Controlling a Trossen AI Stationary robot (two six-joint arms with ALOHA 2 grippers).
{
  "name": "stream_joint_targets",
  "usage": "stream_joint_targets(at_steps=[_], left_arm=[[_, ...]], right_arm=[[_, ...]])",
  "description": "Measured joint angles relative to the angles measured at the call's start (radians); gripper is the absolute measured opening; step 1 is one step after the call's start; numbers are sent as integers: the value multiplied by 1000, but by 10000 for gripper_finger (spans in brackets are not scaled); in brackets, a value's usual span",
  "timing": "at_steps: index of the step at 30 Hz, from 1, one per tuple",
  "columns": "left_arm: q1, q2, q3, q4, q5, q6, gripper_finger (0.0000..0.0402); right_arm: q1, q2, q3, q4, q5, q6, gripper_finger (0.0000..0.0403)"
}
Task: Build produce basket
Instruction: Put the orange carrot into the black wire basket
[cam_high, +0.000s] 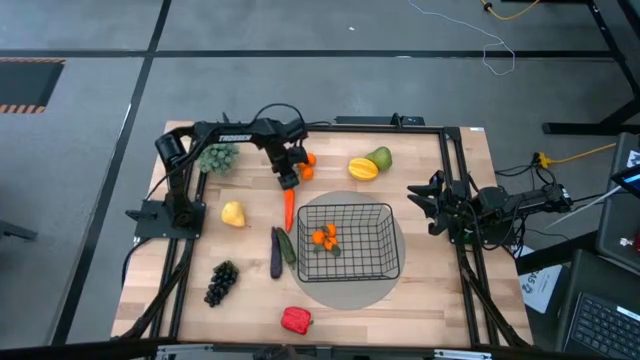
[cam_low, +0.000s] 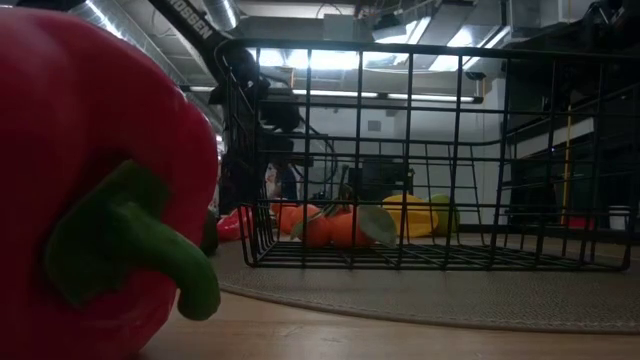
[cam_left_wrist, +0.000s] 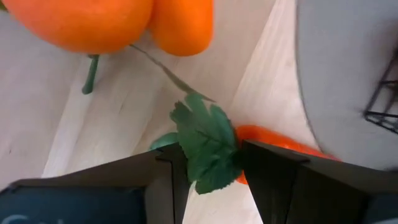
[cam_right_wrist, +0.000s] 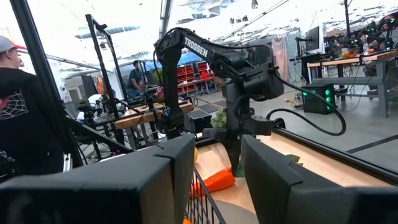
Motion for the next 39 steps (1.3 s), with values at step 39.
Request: stream_joint_targets(at_steps=[39], left_arm=[[-324, -584, 225, 147, -310, -227, 0]], right_arm=[[0, 0, 0, -2, 0, 1, 131]])
